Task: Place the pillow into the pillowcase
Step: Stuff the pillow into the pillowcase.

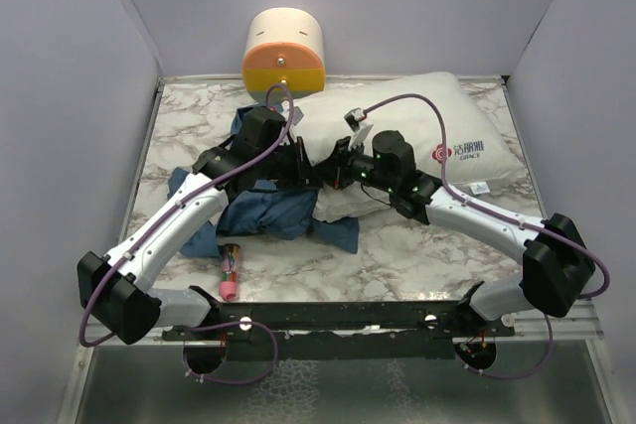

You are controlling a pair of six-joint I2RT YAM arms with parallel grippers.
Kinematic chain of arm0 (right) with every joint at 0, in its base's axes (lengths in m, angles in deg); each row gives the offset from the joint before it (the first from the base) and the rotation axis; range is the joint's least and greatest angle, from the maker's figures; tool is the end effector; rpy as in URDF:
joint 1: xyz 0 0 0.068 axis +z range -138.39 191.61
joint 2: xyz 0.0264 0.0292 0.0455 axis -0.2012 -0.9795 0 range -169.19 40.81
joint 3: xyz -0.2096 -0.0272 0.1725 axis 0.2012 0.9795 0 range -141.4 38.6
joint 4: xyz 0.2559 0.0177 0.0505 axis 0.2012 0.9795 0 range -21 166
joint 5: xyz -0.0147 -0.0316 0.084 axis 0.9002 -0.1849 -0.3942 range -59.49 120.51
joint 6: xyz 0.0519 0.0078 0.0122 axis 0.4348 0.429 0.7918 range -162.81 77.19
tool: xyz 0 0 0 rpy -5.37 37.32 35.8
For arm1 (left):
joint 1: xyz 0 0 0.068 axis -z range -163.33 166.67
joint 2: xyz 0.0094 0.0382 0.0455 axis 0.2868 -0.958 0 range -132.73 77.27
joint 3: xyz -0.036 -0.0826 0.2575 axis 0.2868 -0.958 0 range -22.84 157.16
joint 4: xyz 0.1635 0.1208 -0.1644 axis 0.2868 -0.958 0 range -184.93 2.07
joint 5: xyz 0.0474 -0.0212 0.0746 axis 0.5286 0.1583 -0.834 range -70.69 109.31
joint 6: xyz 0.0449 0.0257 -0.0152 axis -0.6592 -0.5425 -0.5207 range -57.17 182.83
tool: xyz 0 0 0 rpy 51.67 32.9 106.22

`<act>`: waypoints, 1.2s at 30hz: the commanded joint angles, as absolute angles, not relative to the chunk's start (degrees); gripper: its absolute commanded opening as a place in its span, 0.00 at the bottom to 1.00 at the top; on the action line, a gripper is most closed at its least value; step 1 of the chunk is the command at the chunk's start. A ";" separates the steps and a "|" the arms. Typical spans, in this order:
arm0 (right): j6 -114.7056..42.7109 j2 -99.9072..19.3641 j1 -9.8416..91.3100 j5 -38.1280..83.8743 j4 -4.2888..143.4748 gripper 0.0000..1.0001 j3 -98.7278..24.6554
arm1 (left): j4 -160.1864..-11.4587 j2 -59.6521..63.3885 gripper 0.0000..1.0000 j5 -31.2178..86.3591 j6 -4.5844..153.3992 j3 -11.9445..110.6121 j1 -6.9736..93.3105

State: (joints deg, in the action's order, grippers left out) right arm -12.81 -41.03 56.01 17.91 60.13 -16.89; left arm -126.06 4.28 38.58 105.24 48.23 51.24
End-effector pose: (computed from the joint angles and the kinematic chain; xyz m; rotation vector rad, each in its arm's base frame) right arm 0.2320 0.2381 0.2872 -0.4142 1.9775 1.0701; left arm 0.2172 -0.1640 0.3484 0.0260 2.4649 -1.0385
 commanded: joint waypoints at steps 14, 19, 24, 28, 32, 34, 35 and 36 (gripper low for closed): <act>-27.18 -24.10 55.74 20.66 67.16 0.44 -15.52 | -109.46 10.01 0.00 44.14 110.52 36.65 45.15; -26.90 -17.50 55.73 21.33 74.29 0.54 -14.48 | -105.84 11.18 0.00 45.07 111.91 34.73 44.37; -20.85 -13.51 55.72 15.86 76.25 0.64 -6.89 | -103.40 10.67 0.00 46.67 112.84 35.38 44.38; -17.61 -11.74 55.68 13.58 73.31 0.65 -2.89 | -102.60 10.55 0.00 47.75 113.12 35.60 44.35; -20.44 -16.59 55.73 13.53 74.37 0.65 -8.31 | -105.04 11.33 0.15 47.07 113.18 35.59 44.27; -21.68 -19.50 55.73 14.37 76.26 0.66 -12.49 | -108.71 12.77 0.33 44.54 112.09 36.67 44.14; -22.07 -20.82 55.73 15.16 77.26 0.66 -14.05 | -110.52 13.61 0.41 43.03 111.28 37.30 44.03; -22.50 -21.72 55.72 15.97 77.74 0.66 -15.08 | -112.53 14.44 0.45 41.58 110.47 37.95 43.82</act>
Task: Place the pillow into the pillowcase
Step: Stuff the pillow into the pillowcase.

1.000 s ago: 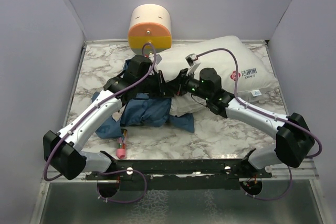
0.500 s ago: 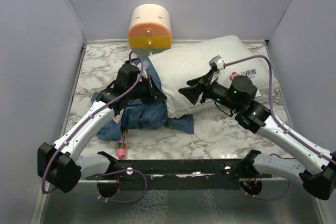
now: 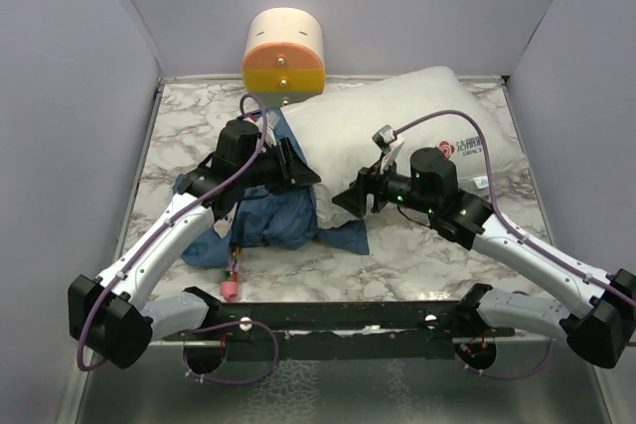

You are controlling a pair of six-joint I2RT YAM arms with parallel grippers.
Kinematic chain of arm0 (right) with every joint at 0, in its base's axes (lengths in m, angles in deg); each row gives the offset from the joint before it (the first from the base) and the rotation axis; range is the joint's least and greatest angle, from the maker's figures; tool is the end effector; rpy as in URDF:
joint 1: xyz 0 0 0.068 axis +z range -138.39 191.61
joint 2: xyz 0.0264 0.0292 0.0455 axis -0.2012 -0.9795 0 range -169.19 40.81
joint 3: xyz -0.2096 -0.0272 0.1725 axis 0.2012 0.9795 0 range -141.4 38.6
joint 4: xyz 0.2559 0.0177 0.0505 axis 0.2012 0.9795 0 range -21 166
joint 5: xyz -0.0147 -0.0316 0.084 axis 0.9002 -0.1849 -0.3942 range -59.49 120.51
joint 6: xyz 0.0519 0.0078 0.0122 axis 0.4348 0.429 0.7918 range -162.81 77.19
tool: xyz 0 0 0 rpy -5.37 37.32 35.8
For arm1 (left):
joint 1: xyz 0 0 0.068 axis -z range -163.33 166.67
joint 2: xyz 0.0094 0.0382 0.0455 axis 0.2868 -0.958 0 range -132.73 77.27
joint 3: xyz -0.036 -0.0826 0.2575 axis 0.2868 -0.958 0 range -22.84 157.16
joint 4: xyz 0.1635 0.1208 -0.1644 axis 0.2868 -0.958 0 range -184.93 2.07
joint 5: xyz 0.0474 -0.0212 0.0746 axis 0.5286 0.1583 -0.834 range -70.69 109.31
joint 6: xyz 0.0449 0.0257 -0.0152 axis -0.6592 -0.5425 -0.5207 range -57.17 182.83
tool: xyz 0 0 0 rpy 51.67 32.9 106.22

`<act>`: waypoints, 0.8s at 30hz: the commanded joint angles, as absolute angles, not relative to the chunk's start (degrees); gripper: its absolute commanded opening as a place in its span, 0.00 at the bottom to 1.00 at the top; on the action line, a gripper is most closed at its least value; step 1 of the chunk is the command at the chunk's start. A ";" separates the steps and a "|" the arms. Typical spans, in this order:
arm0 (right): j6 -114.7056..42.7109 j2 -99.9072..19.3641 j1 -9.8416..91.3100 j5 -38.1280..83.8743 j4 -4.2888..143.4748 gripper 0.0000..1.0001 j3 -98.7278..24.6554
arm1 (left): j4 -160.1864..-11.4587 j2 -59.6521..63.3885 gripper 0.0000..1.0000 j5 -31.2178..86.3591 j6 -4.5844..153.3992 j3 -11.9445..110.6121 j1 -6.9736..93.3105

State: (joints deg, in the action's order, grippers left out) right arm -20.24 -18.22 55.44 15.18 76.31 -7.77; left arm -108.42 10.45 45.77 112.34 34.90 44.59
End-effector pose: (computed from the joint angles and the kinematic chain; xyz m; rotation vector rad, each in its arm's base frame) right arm 0.1652 0.1717 0.3077 -0.5649 1.9679 1.0114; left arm 0.2218 -0.1355 0.3245 -0.1203 2.2988 -1.2487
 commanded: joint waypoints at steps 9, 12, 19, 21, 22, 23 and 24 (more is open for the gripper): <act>-25.00 -26.25 55.71 21.41 79.47 0.69 -21.36 | -128.20 16.10 0.51 32.01 98.81 47.78 40.97; -28.31 -30.50 55.73 21.48 81.18 0.69 -26.48 | -129.04 13.68 0.56 29.96 94.52 52.29 38.20; -32.07 -40.55 54.90 26.35 85.64 0.75 -40.12 | -117.87 3.03 0.58 37.92 97.76 57.07 30.36; -30.69 -41.75 53.44 24.91 86.70 0.75 -42.07 | -114.25 1.11 0.59 37.89 102.33 55.78 29.16; -30.05 -41.83 52.98 23.89 87.53 0.75 -42.44 | -113.72 -0.02 0.59 38.54 103.91 56.01 28.89; -29.58 -41.28 52.78 22.86 88.21 0.75 -42.29 | -113.75 -0.91 0.59 39.73 104.43 56.46 28.71; -29.19 -40.22 52.70 21.53 88.81 0.75 -41.35 | -114.01 -1.46 0.59 41.13 103.93 56.95 28.64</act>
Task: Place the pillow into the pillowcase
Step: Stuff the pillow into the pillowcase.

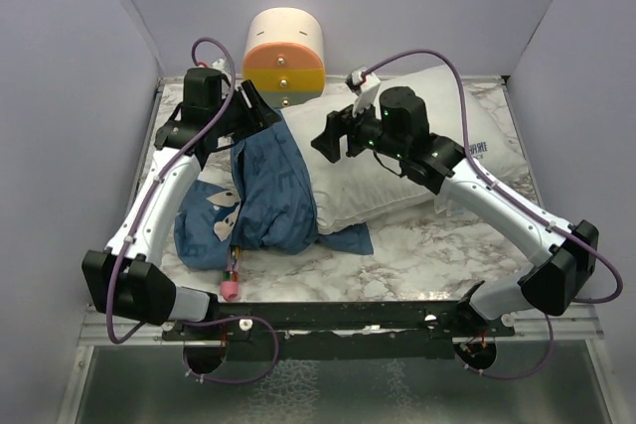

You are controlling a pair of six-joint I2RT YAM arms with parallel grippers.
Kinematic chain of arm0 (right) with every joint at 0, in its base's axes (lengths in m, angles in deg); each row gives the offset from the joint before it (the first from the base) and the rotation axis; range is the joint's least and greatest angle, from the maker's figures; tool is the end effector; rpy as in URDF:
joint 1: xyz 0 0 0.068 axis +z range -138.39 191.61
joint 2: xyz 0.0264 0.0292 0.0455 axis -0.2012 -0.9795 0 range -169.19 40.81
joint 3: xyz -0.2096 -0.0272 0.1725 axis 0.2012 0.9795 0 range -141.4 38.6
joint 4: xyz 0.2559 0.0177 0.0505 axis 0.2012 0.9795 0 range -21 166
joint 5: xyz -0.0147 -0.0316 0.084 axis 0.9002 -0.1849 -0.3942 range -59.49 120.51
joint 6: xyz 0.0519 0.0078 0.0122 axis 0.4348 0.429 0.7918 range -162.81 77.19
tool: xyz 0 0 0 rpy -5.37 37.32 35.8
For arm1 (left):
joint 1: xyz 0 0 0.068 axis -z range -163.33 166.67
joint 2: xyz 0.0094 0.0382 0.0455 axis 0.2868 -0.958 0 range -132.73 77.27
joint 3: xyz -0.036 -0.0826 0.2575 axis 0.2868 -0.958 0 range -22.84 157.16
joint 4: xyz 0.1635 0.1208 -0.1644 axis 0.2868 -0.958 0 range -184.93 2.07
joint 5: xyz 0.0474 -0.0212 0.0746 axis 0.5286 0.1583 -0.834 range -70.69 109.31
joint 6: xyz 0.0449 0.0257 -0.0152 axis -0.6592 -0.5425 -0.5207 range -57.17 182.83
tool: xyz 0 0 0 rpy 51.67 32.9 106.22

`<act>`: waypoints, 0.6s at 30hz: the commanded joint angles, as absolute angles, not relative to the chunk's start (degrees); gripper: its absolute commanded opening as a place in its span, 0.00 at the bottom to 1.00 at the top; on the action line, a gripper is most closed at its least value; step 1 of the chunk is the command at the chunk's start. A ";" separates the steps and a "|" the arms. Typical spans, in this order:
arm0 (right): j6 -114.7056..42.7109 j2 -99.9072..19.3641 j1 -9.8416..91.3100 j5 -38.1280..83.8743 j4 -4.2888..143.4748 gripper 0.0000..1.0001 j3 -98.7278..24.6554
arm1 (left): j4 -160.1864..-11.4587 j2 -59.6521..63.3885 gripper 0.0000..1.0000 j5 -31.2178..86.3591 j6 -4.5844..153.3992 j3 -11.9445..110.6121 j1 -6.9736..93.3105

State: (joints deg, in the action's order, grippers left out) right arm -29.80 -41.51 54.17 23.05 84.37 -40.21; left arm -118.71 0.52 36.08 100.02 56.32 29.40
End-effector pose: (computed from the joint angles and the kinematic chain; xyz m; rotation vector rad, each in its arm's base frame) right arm 0.2445 0.2309 0.3847 -0.5921 1.8843 0.7712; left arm 0.2872 -0.0755 0.3893 -0.2698 2.1345 -0.8256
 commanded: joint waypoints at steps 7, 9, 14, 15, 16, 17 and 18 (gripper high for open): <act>-23.98 -18.34 52.74 8.17 79.37 0.75 -17.62 | -111.97 8.20 0.59 47.46 96.10 48.33 28.66; -20.86 -13.04 52.74 7.82 79.53 0.74 -12.11 | -110.81 12.07 0.59 47.23 97.32 44.53 28.67; -16.33 -7.65 52.74 10.69 82.90 0.75 -4.20 | -109.60 16.40 0.59 45.36 104.41 37.14 28.66; -15.72 -7.32 52.74 11.79 82.89 0.75 -3.17 | -108.63 16.76 0.59 45.70 106.30 35.87 28.68; -14.97 -7.27 52.74 12.77 82.77 0.75 -2.26 | -107.59 17.04 0.59 45.99 108.13 34.89 28.65; -14.69 -7.43 52.71 12.95 82.22 0.75 -1.52 | -106.50 17.47 0.59 46.29 109.59 33.84 28.69; -14.38 -7.72 52.74 12.79 81.30 0.75 -0.82 | -105.45 17.91 0.59 46.44 110.97 32.96 28.71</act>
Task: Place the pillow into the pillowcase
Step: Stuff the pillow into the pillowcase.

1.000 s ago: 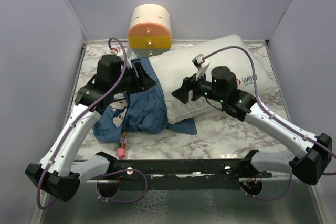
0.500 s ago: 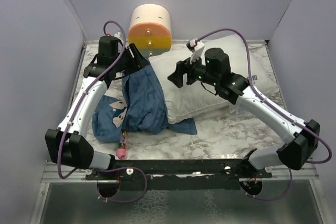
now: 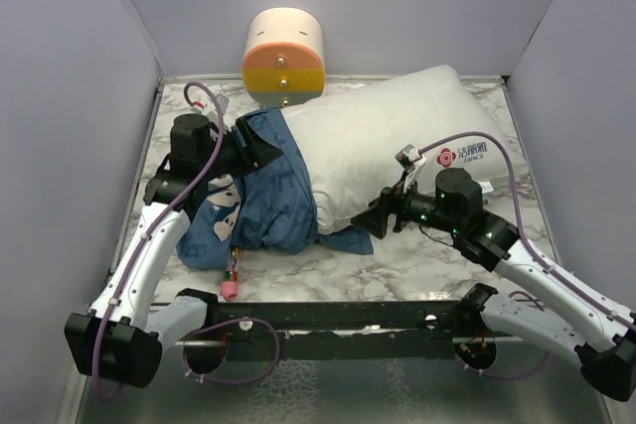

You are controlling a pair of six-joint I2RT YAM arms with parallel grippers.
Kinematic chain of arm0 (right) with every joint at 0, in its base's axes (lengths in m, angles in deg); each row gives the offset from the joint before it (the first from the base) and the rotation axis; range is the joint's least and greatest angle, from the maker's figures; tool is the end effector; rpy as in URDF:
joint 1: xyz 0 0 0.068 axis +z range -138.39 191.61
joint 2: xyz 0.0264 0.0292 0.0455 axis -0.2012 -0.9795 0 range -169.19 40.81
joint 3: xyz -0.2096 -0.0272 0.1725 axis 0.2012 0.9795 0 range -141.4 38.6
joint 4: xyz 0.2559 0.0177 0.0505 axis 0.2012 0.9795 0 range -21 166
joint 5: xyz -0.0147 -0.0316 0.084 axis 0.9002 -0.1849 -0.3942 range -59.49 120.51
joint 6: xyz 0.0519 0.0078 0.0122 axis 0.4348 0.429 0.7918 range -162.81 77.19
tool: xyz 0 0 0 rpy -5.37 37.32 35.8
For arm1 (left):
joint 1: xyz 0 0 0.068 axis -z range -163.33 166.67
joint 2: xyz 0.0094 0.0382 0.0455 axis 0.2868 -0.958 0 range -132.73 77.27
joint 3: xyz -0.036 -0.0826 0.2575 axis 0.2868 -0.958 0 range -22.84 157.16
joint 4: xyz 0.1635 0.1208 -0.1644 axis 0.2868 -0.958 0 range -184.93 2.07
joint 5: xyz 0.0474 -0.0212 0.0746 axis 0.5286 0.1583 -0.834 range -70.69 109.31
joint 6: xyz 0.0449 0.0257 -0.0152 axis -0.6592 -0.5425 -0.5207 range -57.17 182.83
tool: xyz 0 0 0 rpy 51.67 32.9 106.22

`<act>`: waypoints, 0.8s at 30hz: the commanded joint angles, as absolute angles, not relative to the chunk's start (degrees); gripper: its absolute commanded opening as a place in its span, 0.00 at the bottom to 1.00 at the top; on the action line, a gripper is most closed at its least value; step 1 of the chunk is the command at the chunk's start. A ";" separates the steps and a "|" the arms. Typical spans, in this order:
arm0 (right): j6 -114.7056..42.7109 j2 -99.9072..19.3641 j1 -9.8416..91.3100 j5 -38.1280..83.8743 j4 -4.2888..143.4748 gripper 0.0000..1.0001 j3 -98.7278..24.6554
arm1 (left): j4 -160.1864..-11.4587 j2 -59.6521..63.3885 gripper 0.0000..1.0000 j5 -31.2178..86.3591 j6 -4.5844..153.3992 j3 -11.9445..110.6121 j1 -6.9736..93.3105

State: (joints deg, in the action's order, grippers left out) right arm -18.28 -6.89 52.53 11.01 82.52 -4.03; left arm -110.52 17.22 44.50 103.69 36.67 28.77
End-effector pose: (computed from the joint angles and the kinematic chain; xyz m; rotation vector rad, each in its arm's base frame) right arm 0.1384 0.1358 0.3126 -0.5338 1.9597 1.0745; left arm 0.2230 -0.0633 0.3582 -0.2172 2.0715 -1.0184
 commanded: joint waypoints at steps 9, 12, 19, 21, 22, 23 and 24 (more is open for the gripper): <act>1.01 -3.81 52.74 17.79 75.66 0.77 8.72 | -107.74 21.11 0.59 50.81 107.97 31.95 28.76; 6.79 0.40 52.74 20.47 68.66 0.76 15.53 | -111.53 21.72 0.59 53.18 102.50 34.85 29.38; 23.70 6.73 52.70 28.63 52.46 0.78 31.29 | -116.49 24.79 0.59 43.65 94.24 38.32 42.27; 23.45 6.27 52.70 33.51 47.84 0.85 32.99 | -115.96 25.56 0.59 40.17 95.11 36.26 46.45; 22.78 5.13 52.73 35.26 45.71 0.86 33.01 | -115.85 25.81 0.59 38.42 94.82 35.40 48.24; 22.04 3.19 52.74 36.19 43.81 0.87 32.76 | -116.06 26.10 0.59 36.27 93.96 35.02 50.41; 21.11 0.83 52.74 36.23 41.85 0.87 32.32 | -116.35 26.45 0.60 33.85 92.30 34.87 52.57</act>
State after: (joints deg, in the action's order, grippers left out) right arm 19.14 5.28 52.53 27.07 57.05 33.04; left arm -114.25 25.46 44.06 96.94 36.65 46.58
